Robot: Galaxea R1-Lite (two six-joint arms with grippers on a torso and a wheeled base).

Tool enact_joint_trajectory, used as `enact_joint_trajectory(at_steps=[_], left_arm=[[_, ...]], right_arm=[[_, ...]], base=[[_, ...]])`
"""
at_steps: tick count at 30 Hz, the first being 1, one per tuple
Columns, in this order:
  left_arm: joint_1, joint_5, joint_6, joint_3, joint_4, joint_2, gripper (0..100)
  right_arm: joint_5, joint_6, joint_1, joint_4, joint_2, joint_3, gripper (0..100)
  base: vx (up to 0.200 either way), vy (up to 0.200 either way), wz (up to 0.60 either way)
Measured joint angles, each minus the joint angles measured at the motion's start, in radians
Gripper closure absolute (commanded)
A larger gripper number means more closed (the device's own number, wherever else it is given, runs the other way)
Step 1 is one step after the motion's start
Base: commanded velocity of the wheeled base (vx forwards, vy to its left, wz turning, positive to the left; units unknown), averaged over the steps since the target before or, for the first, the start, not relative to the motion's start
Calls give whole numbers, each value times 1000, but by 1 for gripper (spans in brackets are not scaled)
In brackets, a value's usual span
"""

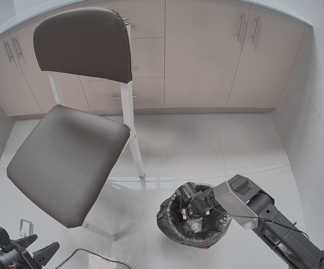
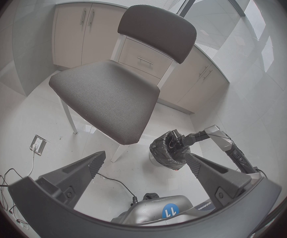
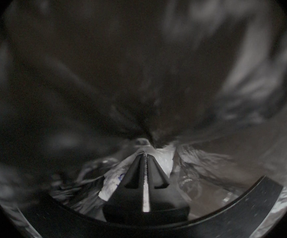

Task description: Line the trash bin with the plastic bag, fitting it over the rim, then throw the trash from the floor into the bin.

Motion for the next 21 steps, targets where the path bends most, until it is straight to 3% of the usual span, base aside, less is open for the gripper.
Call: enact_joint_trajectory(at_steps=[11,21], left_arm=[[-7,0,-3,1,0,-4,0],[-11,1,-6,1,0,-5,0]], right_arm=[[-125,-29,11,290,-182,0,100],[-223,-70,-1,659,-490,0,100]], base=[[0,0,0],[0,0,0]])
